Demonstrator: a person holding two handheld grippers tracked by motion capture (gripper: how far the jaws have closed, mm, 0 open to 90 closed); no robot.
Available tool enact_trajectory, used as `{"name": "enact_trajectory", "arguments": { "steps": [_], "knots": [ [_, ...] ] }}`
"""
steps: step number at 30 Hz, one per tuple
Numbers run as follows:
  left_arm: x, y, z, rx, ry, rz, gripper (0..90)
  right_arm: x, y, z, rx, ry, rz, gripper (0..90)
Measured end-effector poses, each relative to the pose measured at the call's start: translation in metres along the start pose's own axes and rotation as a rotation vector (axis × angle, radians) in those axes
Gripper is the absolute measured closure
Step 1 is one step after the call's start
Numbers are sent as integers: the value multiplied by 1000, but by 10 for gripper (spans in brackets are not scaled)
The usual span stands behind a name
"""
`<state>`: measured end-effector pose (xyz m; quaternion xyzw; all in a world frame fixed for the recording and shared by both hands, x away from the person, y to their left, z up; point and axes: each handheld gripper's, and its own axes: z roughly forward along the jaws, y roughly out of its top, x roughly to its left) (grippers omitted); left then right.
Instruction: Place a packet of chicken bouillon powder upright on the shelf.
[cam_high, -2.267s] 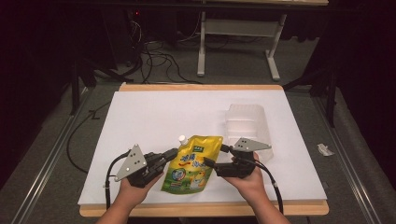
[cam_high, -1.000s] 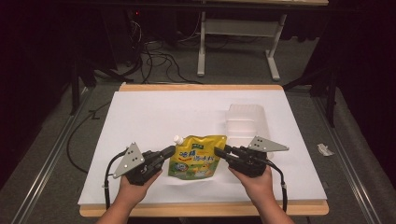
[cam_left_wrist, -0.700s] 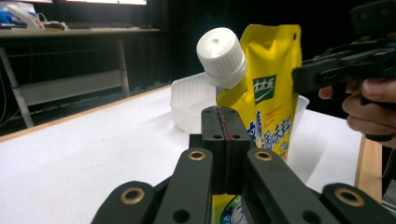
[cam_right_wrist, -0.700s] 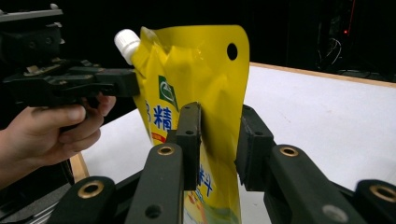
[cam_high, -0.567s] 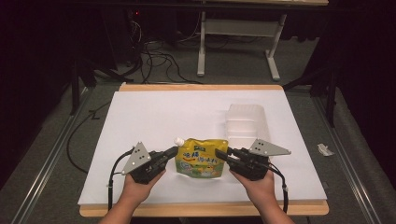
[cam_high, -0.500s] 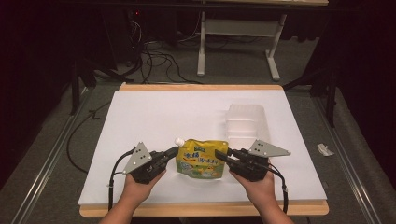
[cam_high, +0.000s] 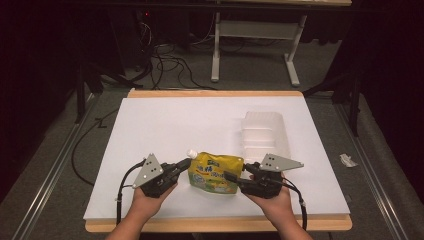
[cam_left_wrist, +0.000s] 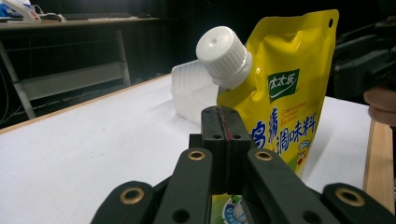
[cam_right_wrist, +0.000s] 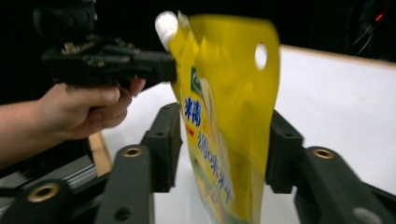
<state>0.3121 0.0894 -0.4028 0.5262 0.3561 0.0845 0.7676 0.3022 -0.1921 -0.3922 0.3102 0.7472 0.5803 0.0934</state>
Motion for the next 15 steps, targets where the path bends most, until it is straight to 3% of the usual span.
{"name": "enact_trajectory", "arguments": {
  "steps": [2, 6, 12, 15],
  "knots": [
    [0, 0, 0, 1, -2, 4, 900, -4, -3, 6, 35, 24, 21, 508],
    [0, 0, -1, 1, -4, 3, 898, -6, -10, 17, 97, 41, 14, 544],
    [0, -1, -1, -3, -1, -3, 878, -5, -12, 21, 129, 9, -60, 727],
    [0, -1, -1, -4, 6, -8, 867, -9, -14, 21, 137, 17, -60, 776]
  ]
}}
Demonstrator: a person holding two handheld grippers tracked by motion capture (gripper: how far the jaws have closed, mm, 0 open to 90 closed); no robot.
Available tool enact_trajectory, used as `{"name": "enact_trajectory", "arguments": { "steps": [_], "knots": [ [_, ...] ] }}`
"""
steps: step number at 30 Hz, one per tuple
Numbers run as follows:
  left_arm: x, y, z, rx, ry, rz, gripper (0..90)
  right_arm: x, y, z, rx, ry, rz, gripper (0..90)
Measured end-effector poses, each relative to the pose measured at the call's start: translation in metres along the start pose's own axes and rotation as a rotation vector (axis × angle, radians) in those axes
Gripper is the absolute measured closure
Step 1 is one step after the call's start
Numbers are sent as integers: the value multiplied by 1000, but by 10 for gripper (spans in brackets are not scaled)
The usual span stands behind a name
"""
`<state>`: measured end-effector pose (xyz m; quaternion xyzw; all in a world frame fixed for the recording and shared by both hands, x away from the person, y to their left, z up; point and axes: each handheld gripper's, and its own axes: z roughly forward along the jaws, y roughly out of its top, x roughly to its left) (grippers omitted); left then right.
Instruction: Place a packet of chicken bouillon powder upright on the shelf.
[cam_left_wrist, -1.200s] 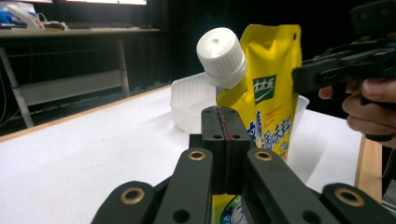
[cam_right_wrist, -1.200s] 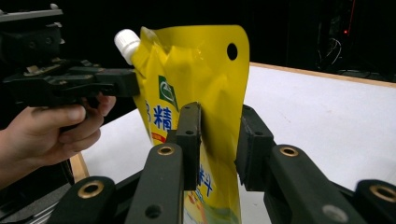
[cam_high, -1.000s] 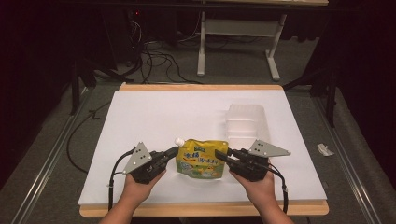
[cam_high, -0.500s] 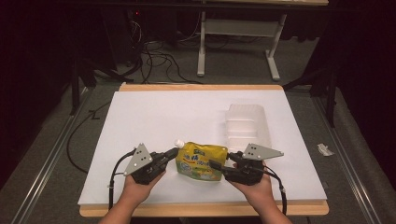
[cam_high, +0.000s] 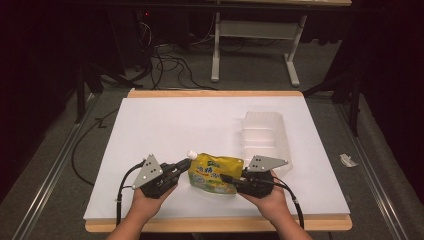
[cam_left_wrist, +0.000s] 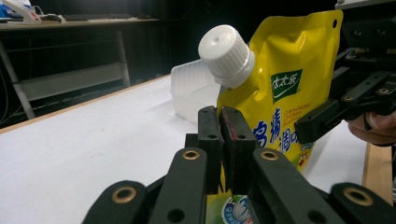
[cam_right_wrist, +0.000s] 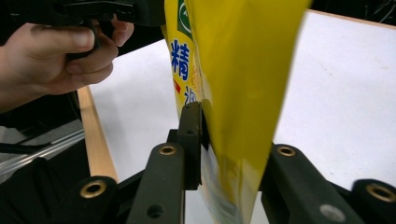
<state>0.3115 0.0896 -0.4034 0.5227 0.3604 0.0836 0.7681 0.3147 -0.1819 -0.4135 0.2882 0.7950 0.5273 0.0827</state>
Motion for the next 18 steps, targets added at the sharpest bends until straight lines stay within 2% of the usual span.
{"name": "enact_trajectory", "arguments": {
  "steps": [5, 9, 12, 14, 18],
  "knots": [
    [2, 0, 1, 3, 26, -6, 831, 0, 0, 0, 2, 18, 1, 811],
    [5, 2, 1, -3, 39, -18, 728, -1, 0, 0, 0, 17, 4, 827],
    [6, 2, 0, 2, 41, -9, 654, -1, 0, 0, -2, 12, -2, 832],
    [7, 1, 0, 10, 52, 0, 600, 0, 1, -1, -6, 10, -1, 834],
    [12, 1, 0, 25, 70, -12, 518, -1, 3, -6, -21, -2, -6, 836]
  ]
}}
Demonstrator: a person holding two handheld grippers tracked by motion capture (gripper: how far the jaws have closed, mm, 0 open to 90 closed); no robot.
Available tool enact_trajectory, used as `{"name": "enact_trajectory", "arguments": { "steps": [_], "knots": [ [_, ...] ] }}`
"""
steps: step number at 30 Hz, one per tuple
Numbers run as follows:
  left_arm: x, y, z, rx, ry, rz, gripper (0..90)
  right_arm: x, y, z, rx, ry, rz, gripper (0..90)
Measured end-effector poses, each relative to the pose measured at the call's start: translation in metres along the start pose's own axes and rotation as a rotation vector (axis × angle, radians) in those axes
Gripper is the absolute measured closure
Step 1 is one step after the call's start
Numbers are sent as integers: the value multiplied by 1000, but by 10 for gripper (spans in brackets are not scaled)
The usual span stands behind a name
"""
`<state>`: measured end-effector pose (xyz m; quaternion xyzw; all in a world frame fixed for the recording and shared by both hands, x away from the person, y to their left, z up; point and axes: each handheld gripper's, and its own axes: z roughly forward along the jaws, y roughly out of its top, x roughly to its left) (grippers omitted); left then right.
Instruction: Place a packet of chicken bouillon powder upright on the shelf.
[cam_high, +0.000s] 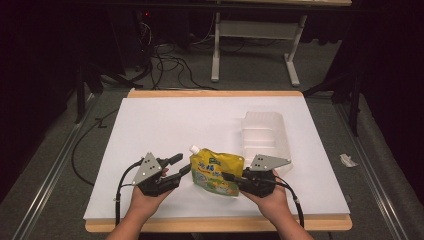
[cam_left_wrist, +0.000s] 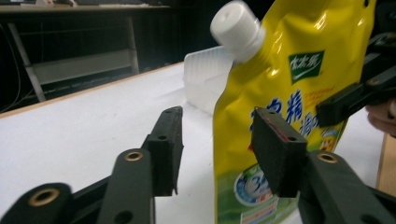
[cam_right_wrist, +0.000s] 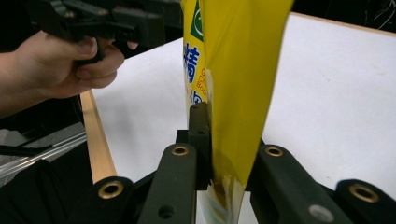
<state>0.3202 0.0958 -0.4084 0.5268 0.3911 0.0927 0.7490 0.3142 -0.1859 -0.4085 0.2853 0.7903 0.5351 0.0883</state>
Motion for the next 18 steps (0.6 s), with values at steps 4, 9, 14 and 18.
{"name": "enact_trajectory", "arguments": {
  "steps": [4, 9, 14, 18],
  "knots": [
    [4, 1, -2, 14, 15, -15, 481, -2, 4, -7, -21, -3, 1, 838],
    [12, 2, -5, 0, 71, 0, 453, -4, 9, -15, -40, -18, -15, 840],
    [22, 1, -10, 51, 153, 9, 417, -6, 14, -22, -64, -17, -19, 840],
    [33, -9, -20, 91, 214, 28, 386, -7, 16, -25, -77, -16, -27, 840]
  ]
}}
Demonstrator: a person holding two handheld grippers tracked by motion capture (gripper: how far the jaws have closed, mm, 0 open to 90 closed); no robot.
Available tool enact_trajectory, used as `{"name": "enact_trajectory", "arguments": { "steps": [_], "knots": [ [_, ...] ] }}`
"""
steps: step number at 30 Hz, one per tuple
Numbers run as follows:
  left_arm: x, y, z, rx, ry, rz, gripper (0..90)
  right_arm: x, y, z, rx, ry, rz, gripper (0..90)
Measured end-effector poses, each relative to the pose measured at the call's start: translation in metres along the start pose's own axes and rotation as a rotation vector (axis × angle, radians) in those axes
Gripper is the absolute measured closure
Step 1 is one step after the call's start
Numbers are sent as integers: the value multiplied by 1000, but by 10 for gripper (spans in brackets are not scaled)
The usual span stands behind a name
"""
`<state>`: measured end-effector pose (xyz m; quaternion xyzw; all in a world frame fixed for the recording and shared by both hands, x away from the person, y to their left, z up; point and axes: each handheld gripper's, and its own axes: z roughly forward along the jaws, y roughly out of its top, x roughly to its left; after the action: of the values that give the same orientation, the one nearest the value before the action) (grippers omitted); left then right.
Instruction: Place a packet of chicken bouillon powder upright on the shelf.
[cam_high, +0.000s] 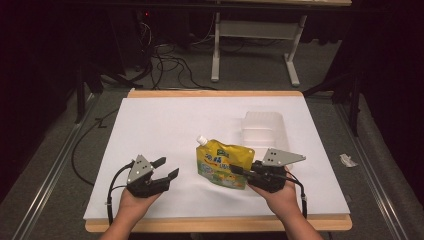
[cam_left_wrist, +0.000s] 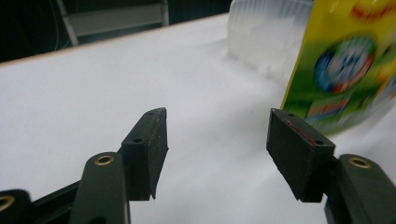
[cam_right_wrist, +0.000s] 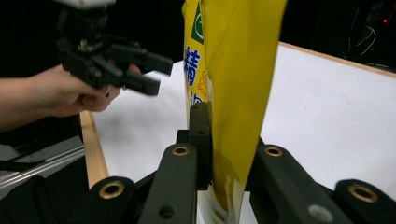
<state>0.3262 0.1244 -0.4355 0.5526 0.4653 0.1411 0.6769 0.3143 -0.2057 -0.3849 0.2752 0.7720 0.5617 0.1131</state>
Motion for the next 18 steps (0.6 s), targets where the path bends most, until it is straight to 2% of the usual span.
{"name": "enact_trajectory", "arguments": {
  "steps": [2, 5, 11, 18],
  "knots": [
    [4, -3, 1, 13, 24, 1, 378, -1, 2, -2, -8, -1, 12, 840],
    [5, -1, 6, 9, 27, -53, 348, -2, 6, -5, -28, -7, 9, 840],
    [4, -3, 4, 17, 6, -13, 348, -3, 23, -10, -72, -10, 9, 843],
    [7, 2, 0, -1, 2, -19, 350, -9, 45, -14, -68, -36, -15, 843]
  ]
}}
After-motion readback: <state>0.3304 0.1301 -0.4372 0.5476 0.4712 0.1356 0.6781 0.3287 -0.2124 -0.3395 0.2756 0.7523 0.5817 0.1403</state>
